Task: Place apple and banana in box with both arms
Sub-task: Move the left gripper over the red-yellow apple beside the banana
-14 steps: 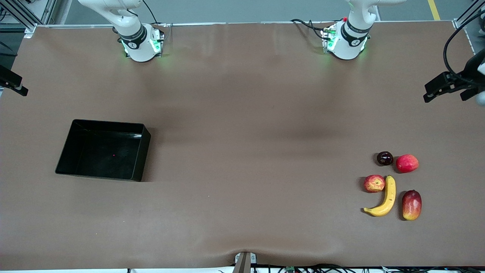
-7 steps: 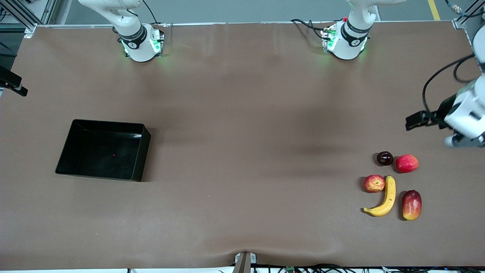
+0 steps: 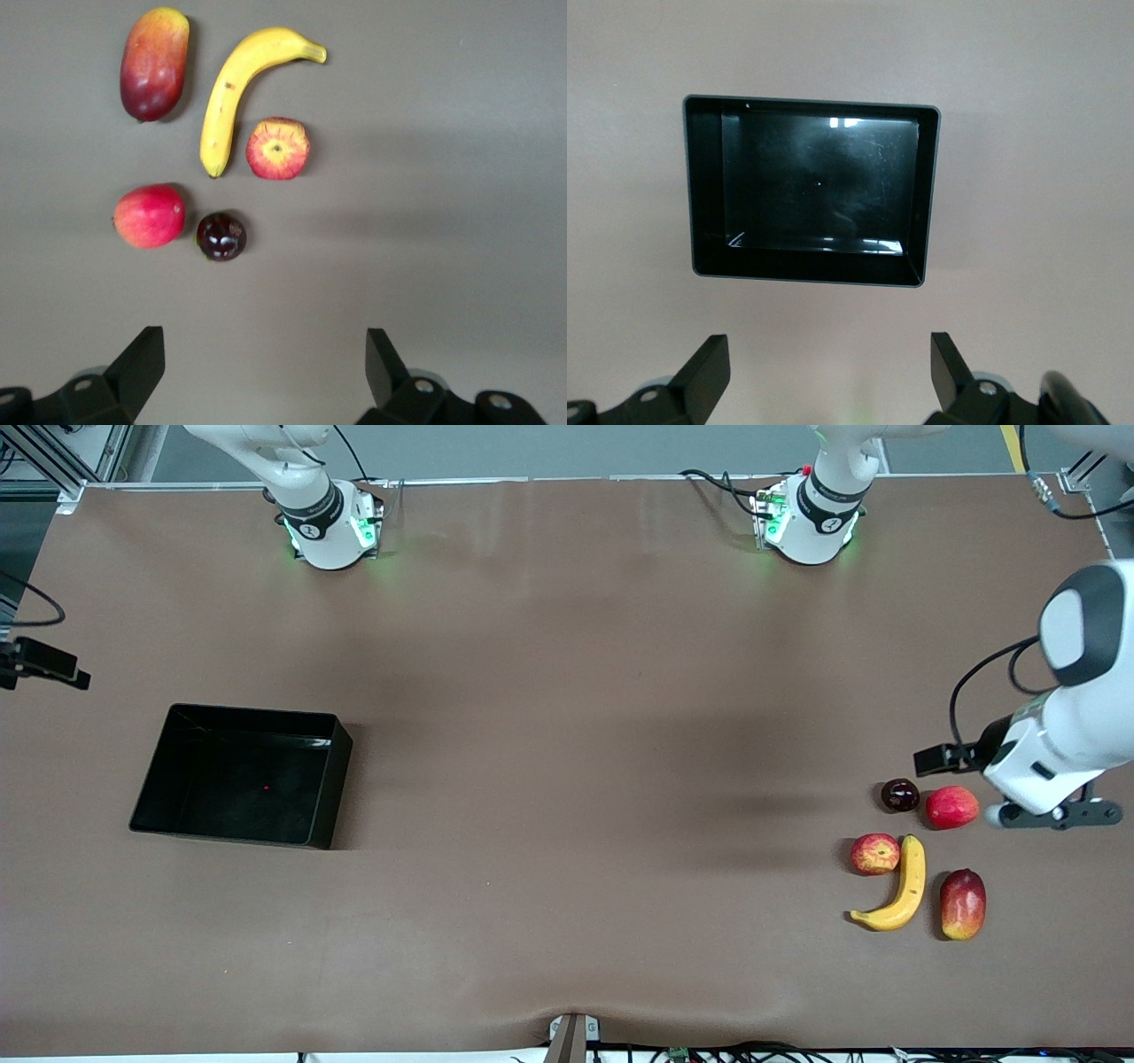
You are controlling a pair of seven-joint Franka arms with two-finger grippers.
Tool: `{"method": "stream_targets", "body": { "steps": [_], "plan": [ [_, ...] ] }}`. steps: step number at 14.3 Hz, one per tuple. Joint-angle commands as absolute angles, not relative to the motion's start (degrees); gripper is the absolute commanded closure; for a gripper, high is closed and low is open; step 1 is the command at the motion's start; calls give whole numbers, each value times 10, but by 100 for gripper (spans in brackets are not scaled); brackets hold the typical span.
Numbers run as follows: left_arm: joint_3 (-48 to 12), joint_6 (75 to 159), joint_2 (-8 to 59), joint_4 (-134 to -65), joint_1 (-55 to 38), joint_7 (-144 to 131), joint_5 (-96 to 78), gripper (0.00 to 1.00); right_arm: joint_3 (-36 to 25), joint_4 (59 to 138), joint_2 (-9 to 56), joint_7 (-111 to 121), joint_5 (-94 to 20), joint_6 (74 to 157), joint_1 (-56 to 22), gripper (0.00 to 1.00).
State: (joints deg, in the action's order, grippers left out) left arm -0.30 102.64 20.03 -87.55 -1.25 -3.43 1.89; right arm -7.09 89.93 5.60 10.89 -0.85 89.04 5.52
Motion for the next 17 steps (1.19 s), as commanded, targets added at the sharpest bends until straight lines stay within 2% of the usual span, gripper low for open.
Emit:
{"method": "stream_targets", "body": {
  "steps": [1, 4, 8, 12, 17],
  "plan": [
    [-6, 1087, 229, -900, 1, -19, 30, 0, -65, 887, 70, 107, -11, 891, 73, 0],
    [-6, 1161, 290, -899, 2, -12, 30, 0, -65, 890, 98, 108, -12, 926, 82, 0],
    [-5, 1271, 358, -899, 0, -16, 30, 0, -65, 906, 152, 106, -13, 927, 81, 0],
    [-5, 1311, 384, -898, -4, -11, 31, 0, -64, 925, 221, 111, -14, 1033, 88, 0],
    [-5, 1348, 410, -896, -5, -8, 30, 0, -64, 935, 266, 191, -10, 1085, 131, 0]
  ]
}}
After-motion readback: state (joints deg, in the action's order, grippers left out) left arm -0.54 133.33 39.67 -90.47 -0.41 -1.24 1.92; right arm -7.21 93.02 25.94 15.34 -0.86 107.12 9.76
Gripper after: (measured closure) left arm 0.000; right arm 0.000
